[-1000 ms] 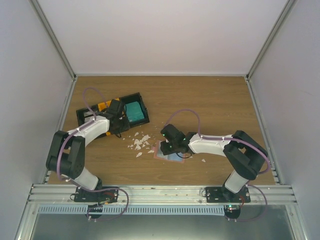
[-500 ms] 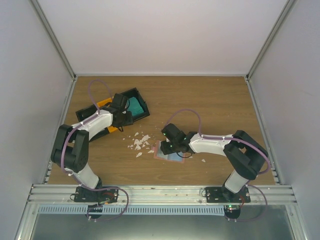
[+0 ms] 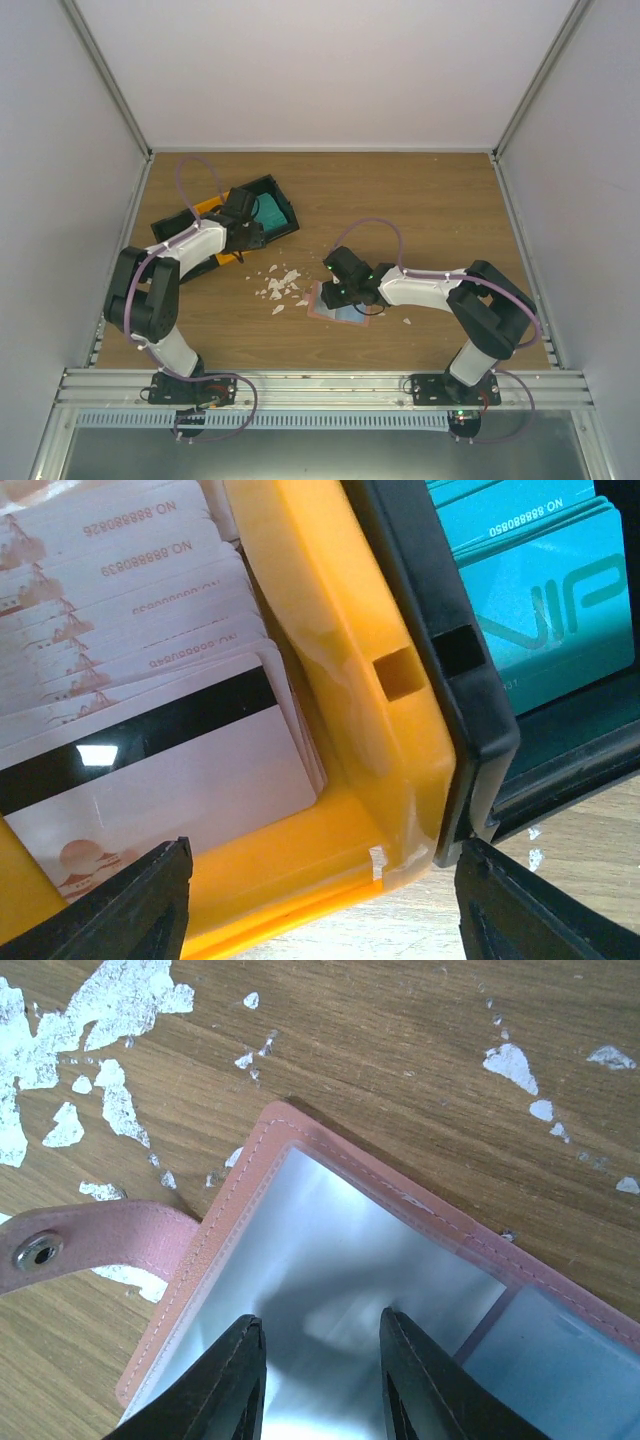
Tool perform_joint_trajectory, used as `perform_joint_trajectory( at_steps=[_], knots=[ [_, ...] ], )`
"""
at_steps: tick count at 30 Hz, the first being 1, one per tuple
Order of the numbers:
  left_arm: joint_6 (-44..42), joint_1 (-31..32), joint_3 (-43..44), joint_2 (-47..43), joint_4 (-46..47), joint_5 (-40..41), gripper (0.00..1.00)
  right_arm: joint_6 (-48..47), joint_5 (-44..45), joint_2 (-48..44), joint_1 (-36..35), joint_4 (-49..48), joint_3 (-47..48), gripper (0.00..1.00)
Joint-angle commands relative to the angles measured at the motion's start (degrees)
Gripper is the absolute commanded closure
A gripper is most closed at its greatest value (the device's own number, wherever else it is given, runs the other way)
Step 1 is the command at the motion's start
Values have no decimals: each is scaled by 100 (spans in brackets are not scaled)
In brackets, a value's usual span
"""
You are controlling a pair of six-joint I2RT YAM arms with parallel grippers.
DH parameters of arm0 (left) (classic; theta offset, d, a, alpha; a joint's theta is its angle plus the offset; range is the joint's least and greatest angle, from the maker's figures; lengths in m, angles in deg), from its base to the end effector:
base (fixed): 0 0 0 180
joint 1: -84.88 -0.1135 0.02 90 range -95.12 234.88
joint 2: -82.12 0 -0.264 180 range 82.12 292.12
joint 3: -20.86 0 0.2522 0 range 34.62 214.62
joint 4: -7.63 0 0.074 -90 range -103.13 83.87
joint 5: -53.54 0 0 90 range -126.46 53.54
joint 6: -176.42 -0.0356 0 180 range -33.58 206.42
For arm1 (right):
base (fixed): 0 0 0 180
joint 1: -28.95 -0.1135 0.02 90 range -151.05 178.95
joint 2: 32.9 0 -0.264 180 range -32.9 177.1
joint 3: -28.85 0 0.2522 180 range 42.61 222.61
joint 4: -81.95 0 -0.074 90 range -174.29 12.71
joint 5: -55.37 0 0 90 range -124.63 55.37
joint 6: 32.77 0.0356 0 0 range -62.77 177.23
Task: Put the credit cards into the card holder
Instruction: Move the storage box to the center of the board.
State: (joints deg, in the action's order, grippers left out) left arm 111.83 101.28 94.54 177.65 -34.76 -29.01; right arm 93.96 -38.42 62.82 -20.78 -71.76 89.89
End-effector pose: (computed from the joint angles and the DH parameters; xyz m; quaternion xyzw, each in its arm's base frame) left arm 0.3150 -0.0879 0.1840 -0.0908 0.9686 -0.0202 0.2304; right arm 0.1966 0.2357 0.1369 -0.1178 0.9604 0.1949 0.1606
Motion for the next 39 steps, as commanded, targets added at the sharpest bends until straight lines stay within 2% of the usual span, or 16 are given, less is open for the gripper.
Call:
perform_joint_trajectory(
  at_steps=[1,7,17,24,28,35,39],
  knots=[
    [73,78,-54,155,59,-571,29,25,-54,614,34,78,-323,66],
    [350,198,-213,20,238,-1558,31,62,-50,615,34,33,-360,67],
    [586,472,63,152,413,-2446,35,164,-105,590,144,-51,-451,68],
    [83,518,479,-99,-517,-974,55,203,-197,544,225,-120,-536,70],
    [-193,511,441,-396,-762,-553,65,203,-222,566,236,-116,-538,70],
    [-1061,494,704,97,-1291,-470,64,224,-270,638,245,-110,-474,70],
    [-1298,494,592,349,-1040,-707,58,231,-290,636,245,-100,-475,70]
  ],
)
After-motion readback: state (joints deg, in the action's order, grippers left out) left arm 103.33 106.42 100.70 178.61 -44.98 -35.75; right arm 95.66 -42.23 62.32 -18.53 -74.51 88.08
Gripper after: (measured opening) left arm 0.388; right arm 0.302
